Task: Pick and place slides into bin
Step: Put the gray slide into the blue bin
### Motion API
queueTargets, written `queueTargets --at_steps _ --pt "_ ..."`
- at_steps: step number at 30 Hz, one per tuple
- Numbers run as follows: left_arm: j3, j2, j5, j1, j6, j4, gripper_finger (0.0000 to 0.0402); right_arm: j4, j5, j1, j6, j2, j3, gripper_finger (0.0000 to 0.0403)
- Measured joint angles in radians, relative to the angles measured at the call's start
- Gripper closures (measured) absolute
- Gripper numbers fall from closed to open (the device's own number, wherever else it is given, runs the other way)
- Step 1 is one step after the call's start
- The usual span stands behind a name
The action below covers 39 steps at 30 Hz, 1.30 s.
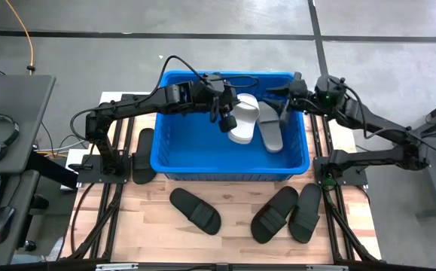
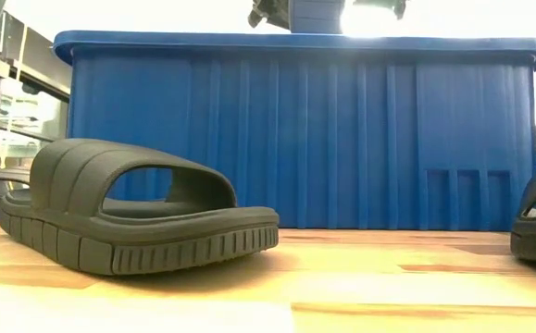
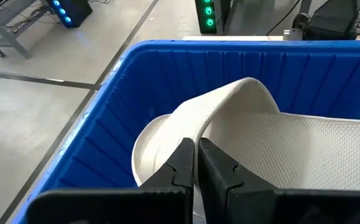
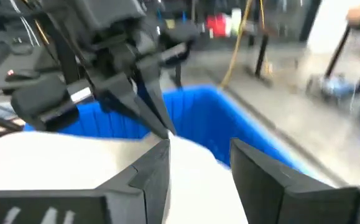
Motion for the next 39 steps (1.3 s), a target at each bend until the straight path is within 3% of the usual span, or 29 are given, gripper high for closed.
queueTargets --at_steps 6,12,17,22,26,39 --pt "0.000 0.000 0.007 0.000 -0.001 -0.005 0.0401 -0.217 0.044 0.047 0.066 0.076 0.235 0.0246" --pt "0.000 0.000 0.022 -0.001 -0.002 -0.005 0.0401 -0.594 0.153 0.102 0.104 0.264 0.499 0.0246" --pt "0.000 -0.002 0.022 -0.001 -0.002 -0.004 0.0401 -0.737 0.212 0.162 0.103 0.392 0.645 0.0246" --pt "0.000 -0.003 0.019 -0.008 -0.002 -0.005 0.0401 -0.781 0.239 0.212 0.108 0.477 0.725 0.0246" --pt "0.000 -0.003 0.018 -0.020 -0.001 -0.006 0.0401 -0.868 0.319 0.246 0.124 0.538 0.751 0.0246" --pt "0.000 -0.004 0.018 -0.047 -0.002 0.011 0.0401 -0.926 0.452 0.283 0.176 0.591 0.755 0.0249"
